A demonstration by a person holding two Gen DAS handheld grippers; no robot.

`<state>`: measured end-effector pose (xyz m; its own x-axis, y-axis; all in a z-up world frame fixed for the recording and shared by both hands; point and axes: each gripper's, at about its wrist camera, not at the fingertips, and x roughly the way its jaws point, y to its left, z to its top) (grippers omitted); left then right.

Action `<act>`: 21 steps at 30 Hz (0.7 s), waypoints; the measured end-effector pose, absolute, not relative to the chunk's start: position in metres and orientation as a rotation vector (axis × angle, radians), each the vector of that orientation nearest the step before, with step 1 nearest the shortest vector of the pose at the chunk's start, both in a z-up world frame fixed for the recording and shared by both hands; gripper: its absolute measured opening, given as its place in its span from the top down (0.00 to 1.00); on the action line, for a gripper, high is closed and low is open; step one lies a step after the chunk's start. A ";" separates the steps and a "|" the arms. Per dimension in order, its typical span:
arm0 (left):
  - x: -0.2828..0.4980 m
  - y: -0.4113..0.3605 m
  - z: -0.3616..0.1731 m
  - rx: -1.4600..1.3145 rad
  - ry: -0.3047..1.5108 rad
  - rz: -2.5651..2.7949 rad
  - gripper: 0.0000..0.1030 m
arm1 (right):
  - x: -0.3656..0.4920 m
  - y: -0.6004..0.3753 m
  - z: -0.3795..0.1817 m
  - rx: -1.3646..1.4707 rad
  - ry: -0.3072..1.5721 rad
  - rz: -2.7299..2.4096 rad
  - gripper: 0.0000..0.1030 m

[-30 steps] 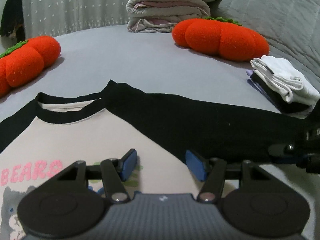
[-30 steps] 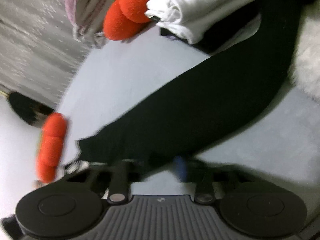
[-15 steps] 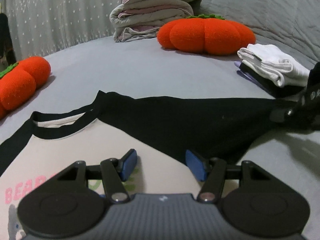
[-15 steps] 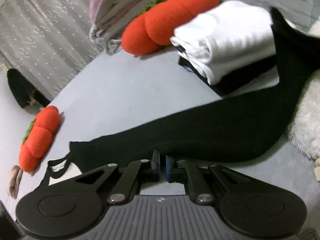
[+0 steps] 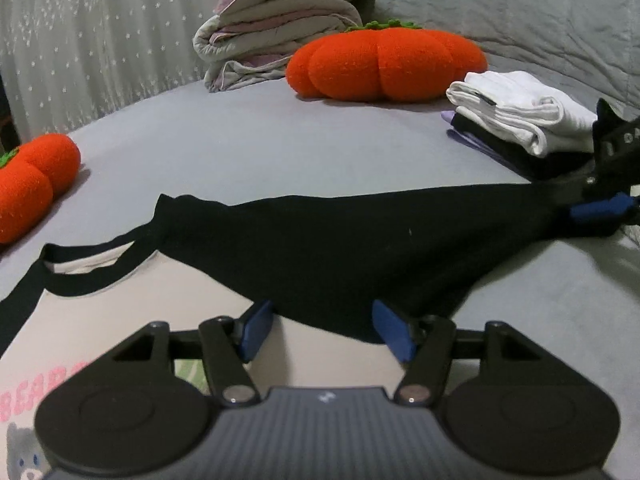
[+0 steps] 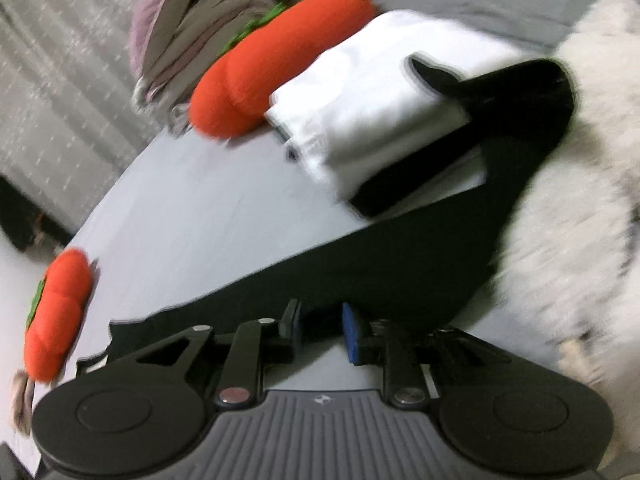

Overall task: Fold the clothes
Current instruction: 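Grasp the black sleeve cuff with the right gripper and lift it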

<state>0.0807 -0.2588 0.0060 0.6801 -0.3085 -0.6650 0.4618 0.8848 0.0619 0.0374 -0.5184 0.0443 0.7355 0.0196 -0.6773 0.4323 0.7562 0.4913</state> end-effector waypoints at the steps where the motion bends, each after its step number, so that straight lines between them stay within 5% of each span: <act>1: 0.082 -0.258 0.007 0.218 0.707 -0.439 0.43 | 0.034 -0.525 0.046 0.700 0.707 -0.264 0.79; 12: 0.082 -0.263 0.003 0.186 0.692 -0.470 0.36 | -0.008 -0.589 0.079 0.643 0.518 -0.473 0.77; 21: 0.081 -0.259 -0.001 0.169 0.672 -0.483 0.35 | -0.013 -0.596 0.103 0.379 0.384 -0.523 0.56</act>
<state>0.0811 -0.2588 -0.0012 0.6779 -0.3738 -0.6330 0.4806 0.8769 -0.0032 -0.0131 -0.5961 0.1033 0.7991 -0.4057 -0.4438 0.5447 0.8010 0.2485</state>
